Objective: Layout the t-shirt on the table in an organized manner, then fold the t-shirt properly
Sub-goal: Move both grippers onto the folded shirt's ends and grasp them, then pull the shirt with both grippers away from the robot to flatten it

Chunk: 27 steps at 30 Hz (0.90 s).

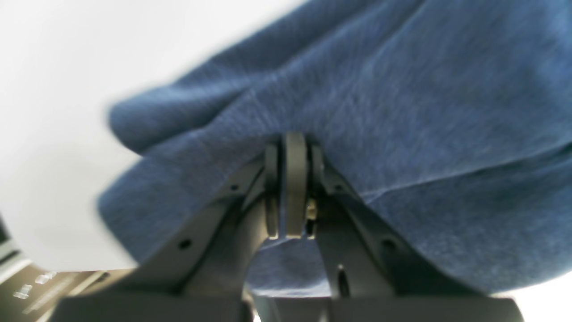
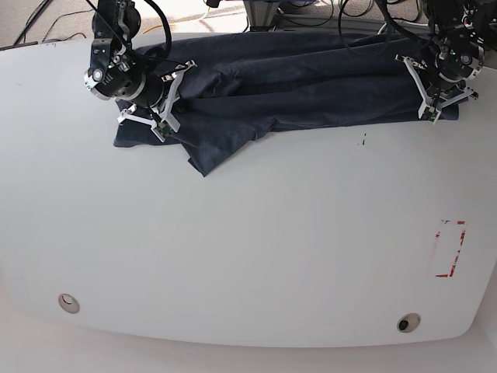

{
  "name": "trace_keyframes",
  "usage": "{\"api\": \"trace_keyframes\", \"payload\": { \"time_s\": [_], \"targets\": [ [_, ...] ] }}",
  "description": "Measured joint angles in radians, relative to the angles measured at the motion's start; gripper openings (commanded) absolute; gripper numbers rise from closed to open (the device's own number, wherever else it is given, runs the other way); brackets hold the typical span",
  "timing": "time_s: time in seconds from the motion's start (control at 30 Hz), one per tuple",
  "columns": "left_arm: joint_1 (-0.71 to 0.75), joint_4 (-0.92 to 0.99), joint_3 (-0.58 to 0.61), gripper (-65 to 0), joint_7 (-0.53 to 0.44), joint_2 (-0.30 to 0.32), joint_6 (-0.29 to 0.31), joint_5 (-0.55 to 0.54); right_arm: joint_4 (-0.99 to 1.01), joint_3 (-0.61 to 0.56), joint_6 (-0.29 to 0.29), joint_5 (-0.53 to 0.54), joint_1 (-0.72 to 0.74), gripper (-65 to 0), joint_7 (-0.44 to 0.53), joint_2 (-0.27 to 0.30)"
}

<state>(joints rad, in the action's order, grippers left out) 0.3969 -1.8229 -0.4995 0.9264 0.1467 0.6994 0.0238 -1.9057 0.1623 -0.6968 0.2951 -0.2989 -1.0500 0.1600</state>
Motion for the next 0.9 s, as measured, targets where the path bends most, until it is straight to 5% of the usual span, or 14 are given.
{"api": "trace_keyframes", "payload": {
  "time_s": [0.53,0.9],
  "targets": [
    [-0.194,0.204,0.139,-65.0,-0.034,0.101,-0.014,0.000,0.246,0.004,-0.011,0.050,0.101,-64.7,0.172,0.040],
    [-0.423,0.377,0.253,-65.0,-0.030,0.105,-0.016,0.002,0.389,0.046,-0.019,0.069,0.228,-64.7,0.184,0.084]
  ]
}}
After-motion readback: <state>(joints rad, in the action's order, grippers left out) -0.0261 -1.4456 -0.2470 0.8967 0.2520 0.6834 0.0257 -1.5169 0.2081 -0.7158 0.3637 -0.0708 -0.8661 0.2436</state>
